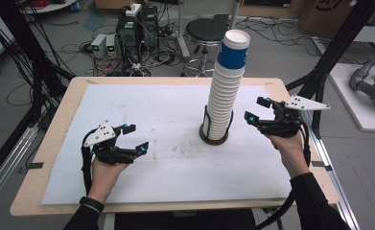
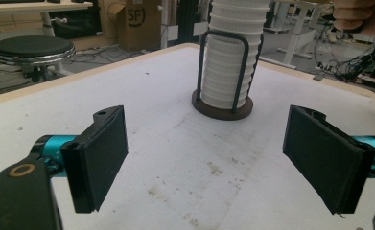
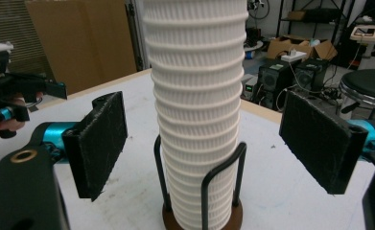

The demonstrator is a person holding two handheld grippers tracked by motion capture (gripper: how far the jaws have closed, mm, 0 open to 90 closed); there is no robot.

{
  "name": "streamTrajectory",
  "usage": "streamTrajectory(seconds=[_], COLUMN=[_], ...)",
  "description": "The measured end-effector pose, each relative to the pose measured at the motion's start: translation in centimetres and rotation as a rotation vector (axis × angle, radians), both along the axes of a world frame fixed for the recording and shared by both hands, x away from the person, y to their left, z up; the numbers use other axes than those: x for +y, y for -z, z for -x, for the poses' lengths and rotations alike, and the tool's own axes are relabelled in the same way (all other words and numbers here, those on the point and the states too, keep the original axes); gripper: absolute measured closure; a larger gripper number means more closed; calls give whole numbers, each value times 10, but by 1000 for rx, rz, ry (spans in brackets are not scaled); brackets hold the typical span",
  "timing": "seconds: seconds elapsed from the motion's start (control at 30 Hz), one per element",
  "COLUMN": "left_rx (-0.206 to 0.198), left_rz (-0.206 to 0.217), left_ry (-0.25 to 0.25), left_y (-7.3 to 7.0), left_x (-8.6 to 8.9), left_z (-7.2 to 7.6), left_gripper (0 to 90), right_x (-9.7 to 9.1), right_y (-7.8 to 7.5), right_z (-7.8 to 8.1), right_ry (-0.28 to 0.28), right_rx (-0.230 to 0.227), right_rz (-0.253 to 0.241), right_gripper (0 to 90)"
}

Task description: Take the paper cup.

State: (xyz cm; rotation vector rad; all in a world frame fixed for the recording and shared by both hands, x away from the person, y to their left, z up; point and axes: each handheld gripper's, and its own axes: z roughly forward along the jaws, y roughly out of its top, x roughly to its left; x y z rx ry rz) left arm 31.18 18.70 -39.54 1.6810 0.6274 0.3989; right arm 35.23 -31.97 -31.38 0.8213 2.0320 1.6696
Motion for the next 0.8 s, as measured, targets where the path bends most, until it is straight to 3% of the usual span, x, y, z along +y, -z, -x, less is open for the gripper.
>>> streamTrajectory(seconds=[0.3, 0.5, 0.8], left_rx=[11, 20, 22], left_rz=[3, 4, 2], left_ry=[13, 24, 26], left_y=[1, 2, 2], left_x=[-1, -2, -2], left_z=[-1, -1, -1], left_gripper=[156, 156, 156], right_x=[15, 27, 38], right_y=[-25, -37, -50], right_z=[-13, -24, -36], right_ry=[1, -16, 3], right_rx=[-35, -28, -28], right_rz=[16, 26, 18], right_gripper=[171, 170, 153])
